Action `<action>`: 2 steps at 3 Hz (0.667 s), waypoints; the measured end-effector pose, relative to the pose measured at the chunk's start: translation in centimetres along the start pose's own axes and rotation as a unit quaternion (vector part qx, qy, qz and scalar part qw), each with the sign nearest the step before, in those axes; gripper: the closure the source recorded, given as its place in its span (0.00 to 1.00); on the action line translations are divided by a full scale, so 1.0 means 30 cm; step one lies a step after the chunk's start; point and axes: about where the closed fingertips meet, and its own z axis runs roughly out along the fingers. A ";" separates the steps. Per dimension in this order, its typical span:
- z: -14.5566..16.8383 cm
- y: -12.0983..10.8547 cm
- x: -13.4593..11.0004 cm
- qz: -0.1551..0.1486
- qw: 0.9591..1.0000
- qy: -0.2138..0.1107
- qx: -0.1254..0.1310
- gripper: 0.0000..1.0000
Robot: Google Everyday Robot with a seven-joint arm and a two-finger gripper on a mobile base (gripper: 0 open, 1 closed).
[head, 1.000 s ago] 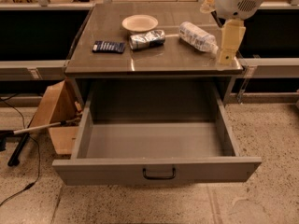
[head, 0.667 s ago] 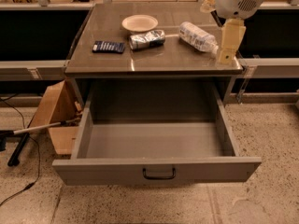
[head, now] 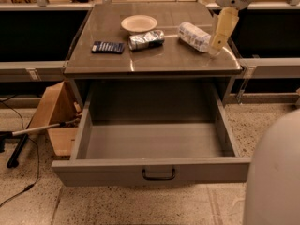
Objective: Place redbull can into top drawer
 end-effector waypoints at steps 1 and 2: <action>0.049 -0.133 -0.039 0.013 0.999 -0.046 0.013 0.00; 0.061 -0.180 -0.057 0.012 0.998 -0.056 0.035 0.00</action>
Offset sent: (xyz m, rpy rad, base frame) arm 0.0659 0.0002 0.0280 0.0987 0.0551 0.0232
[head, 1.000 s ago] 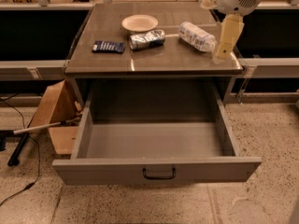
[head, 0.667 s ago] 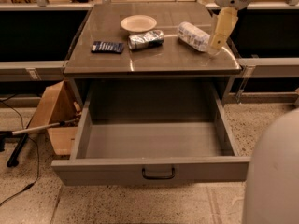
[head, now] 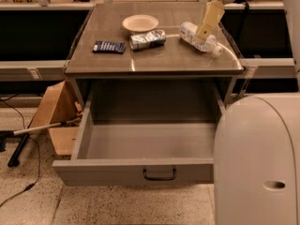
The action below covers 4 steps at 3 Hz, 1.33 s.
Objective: Place redbull can into top drawer
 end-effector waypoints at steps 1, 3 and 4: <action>0.029 -0.020 -0.008 -0.001 1.000 -0.009 0.005 0.00; 0.138 -0.058 -0.083 -0.027 0.999 -0.034 -0.006 0.00; 0.190 -0.073 -0.130 -0.050 0.998 -0.032 -0.011 0.00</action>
Offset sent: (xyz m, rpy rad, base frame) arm 0.0384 0.0152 -0.0024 0.0384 0.0175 0.0794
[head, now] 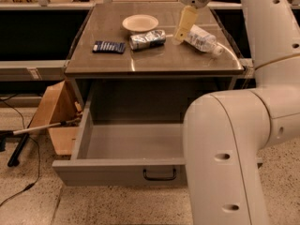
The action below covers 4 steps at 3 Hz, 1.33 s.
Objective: Place redbull can into top drawer
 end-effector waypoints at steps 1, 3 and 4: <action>0.026 -0.043 -0.020 -0.022 0.999 0.018 0.015 0.00; 0.081 -0.188 0.019 -0.078 0.990 0.089 0.076 0.00; 0.083 -0.188 0.019 -0.078 0.990 0.088 0.075 0.00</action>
Offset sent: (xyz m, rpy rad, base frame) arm 0.0965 -0.0093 0.0346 -0.2680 -0.2935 -0.0282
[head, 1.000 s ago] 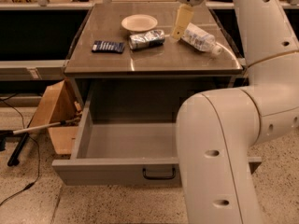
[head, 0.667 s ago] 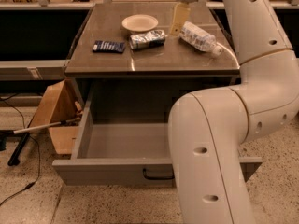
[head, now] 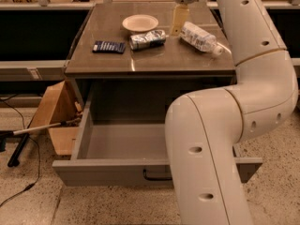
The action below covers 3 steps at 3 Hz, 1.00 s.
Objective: Place redbull can into top drawer
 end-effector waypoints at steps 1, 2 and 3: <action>0.048 0.013 -0.023 -0.004 1.000 -0.011 -0.011 0.00; 0.085 0.021 -0.049 -0.011 1.000 -0.023 -0.018 0.00; 0.112 0.012 -0.083 -0.028 0.999 -0.034 -0.016 0.00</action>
Offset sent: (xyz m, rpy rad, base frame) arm 0.0466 0.0189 0.0090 0.0257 0.0479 0.0894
